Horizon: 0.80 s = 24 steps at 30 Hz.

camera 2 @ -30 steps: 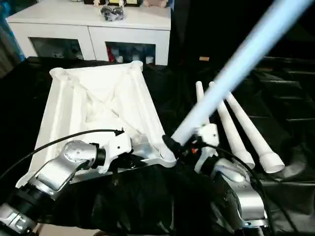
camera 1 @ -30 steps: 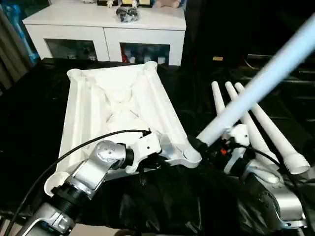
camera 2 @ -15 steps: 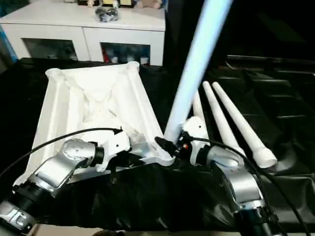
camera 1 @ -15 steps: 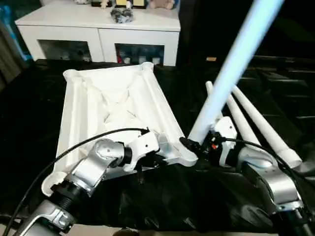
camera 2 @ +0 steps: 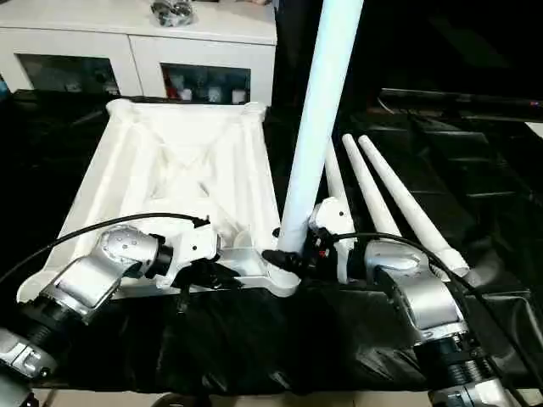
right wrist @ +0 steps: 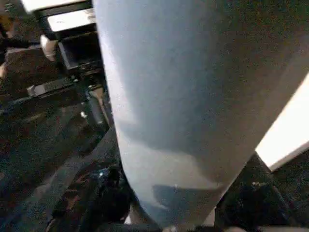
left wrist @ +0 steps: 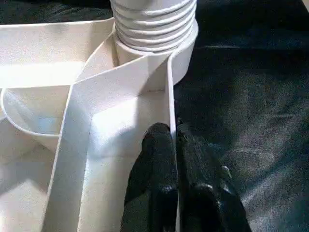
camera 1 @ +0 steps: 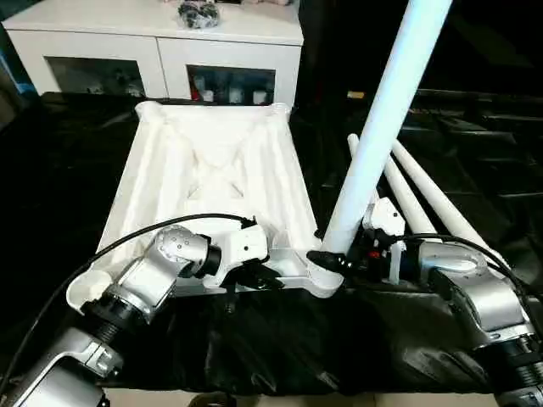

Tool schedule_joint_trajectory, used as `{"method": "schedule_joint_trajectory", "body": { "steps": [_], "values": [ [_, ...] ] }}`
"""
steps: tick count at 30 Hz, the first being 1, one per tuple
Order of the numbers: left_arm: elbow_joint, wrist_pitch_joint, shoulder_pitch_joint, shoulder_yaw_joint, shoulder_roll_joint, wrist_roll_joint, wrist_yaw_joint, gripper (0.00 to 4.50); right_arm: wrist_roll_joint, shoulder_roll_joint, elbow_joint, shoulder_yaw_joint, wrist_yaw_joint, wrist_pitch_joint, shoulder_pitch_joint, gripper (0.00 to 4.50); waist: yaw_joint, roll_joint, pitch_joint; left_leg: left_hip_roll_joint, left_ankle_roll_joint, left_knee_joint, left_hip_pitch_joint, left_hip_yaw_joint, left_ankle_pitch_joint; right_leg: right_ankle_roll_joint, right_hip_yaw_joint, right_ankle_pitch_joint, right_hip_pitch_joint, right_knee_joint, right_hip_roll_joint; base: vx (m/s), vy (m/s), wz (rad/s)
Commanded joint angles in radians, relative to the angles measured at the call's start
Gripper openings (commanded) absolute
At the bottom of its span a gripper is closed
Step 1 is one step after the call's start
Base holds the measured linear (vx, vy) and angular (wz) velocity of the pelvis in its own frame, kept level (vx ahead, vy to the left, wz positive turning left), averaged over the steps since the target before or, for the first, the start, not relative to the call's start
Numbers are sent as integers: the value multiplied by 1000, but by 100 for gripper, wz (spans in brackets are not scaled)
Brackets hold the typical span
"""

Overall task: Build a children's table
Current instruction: Insert table leg to table base

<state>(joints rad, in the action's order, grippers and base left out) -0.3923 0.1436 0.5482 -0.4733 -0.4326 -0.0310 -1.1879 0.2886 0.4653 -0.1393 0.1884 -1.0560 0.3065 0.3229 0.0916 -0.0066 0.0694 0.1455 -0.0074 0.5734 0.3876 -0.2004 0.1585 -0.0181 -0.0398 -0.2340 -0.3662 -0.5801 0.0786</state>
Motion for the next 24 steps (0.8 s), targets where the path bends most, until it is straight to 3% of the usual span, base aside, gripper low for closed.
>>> {"method": "schedule_joint_trajectory", "body": {
  "steps": [1, 3, 6, 8, 9, 11, 12, 15, 17, 18, 19, 20, 22, 23, 24],
  "values": [
    [12, -33, 45, -10, 19, 11, -8, 0, -11, -1, -48, 92, -53, 47, -40, 189, -7, 9, -30, 100, -111, -104, -58, 66, 637, 162, 54, -421, -29, 87, 98, 0, 0, 0],
    [-13, -40, 54, -2, 20, 24, 7, 0, -13, -9, -43, 91, -50, 41, -43, 189, -6, 7, -31, 100, -108, -105, -54, 64, 613, 173, 53, -387, -25, 83, 97, 0, 0, 0],
    [-29, -20, 56, 17, 26, 27, 45, 0, -16, -35, -53, 74, -10, 26, -44, 189, -6, 0, -31, 100, -98, -103, -55, 62, 599, 179, 55, -415, -24, 86, 103, 0, 0, 0],
    [-30, -2, 53, 32, 33, 21, 66, 0, -25, -60, -77, 54, 39, 19, -36, 189, -6, 2, -29, 101, -98, -102, -55, 64, 592, 178, 55, -434, -24, 88, 105, 0, 0, 0],
    [-13, 26, 47, 46, 38, 12, 87, 0, -44, -83, -114, 36, 101, 4, -20, 189, -9, -6, -29, 100, -98, -103, -54, 65, 593, 172, 52, -456, -21, 90, 104, 0, 0, 0],
    [-3, 45, 43, 56, 43, 7, 98, 0, -58, -98, -139, 23, 140, -6, -8, 189, -12, -1, -26, 98, -105, -104, -52, 71, 613, 159, 49, -509, -21, 92, 107, 0, 0, 0],
    [-3, 45, 43, 56, 43, 7, 98, 0, -58, -98, -139, 23, 140, -6, -8, 189, -17, -1, -27, 98, -111, -108, -45, 76, 618, 150, 44, -522, -16, 90, 106, -26, 9, -20],
    [109, 178, -2, 93, 66, -7, 179, 0, -87, -180, -262, -48, 339, -6, 54, 189, -34, -3, -27, 94, -137, -116, -36, 86, 666, 146, 34, -510, -15, 83, 98, -24, 15, -24],
    [194, 277, -33, 106, 93, 0, 240, 0, -97, -215, -309, -73, 430, 15, 82, 189, -46, -1, -30, 94, -142, -121, -24, 89, 655, 149, 32, -459, -8, 75, 94, -13, 22, -28],
    [236, 336, -46, 113, 115, 3, 276, 0, -103, -230, -329, -81, 467, 25, 93, 189, -53, -1, -25, 94, -148, -122, -27, 87, 662, 164, 35, -437, -15, 73, 94, -16, 20, -23],
    [273, 387, -58, 118, 135, 6, 308, 0, -109, -243, -347, -88, 499, 33, 103, 189, -58, -3, -24, 90, -139, -112, -36, 84, 674, 159, 35, -473, -21, 84, 95, -16, 20, -23],
    [309, 432, -69, 116, 158, 23, 343, 0, -116, -256, -365, -94, 535, 45, 114, 189, -61, -5, -22, 88, -131, -109, -38, 82, 669, 158, 37, -489, -25, 89, 96, 0, 0, 0],
    [332, 463, -76, 110, 180, 43, 374, 0, -122, -266, -381, -96, 559, 50, 121, 189, -63, -7, -23, 85, -100, -102, -34, 81, 619, 142, 39, -521, -22, 100, 98, 0, 0, 0],
    [340, 474, -78, 108, 191, 51, 388, 0, -125, -269, -387, -96, 566, 51, 124, 189, -62, -8, -24, 87, -95, -103, -33, 78, 602, 146, 41, -493, -22, 99, 95, 0, 0, 0],
    [361, 499, -86, 95, 214, 72, 415, 0, -127, -284, -399, -95, 583, 58, 132, 189, -63, -21, -23, 86, -88, -103, -32, 75, 590, 145, 41, -483, -23, 100, 92, 0, 0, 0]
  ]
}}
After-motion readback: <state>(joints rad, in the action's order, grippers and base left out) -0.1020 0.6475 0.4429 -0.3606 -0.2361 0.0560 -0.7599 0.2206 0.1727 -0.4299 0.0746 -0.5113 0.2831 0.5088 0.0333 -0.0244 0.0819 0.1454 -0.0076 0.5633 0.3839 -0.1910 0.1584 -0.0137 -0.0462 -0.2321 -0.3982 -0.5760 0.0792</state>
